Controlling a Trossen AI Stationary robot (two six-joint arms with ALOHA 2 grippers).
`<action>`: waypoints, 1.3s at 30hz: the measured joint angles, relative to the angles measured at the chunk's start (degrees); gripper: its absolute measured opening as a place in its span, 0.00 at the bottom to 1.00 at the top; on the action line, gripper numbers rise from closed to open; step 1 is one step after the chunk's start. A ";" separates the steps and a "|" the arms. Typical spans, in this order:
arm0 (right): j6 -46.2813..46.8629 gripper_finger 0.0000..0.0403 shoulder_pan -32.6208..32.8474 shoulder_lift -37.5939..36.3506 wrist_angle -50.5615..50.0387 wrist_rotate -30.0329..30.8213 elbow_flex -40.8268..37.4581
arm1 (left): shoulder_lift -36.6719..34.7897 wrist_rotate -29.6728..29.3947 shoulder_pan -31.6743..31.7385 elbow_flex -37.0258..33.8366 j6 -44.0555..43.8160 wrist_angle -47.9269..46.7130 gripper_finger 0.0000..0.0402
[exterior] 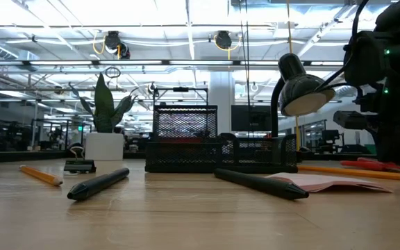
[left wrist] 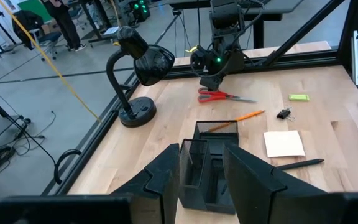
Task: Pick and place office supplies into organizer
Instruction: Put the scissor into the desk organizer
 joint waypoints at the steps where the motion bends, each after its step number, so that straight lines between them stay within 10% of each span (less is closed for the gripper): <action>1: -0.48 0.04 0.01 -0.86 0.91 -0.49 0.00 | 0.02 -0.01 0.02 0.00 0.00 0.00 0.32; 39: -14.20 0.04 11.45 -4.29 30.23 8.76 0.23 | 0.02 0.00 0.02 0.00 -3.37 -1.77 0.32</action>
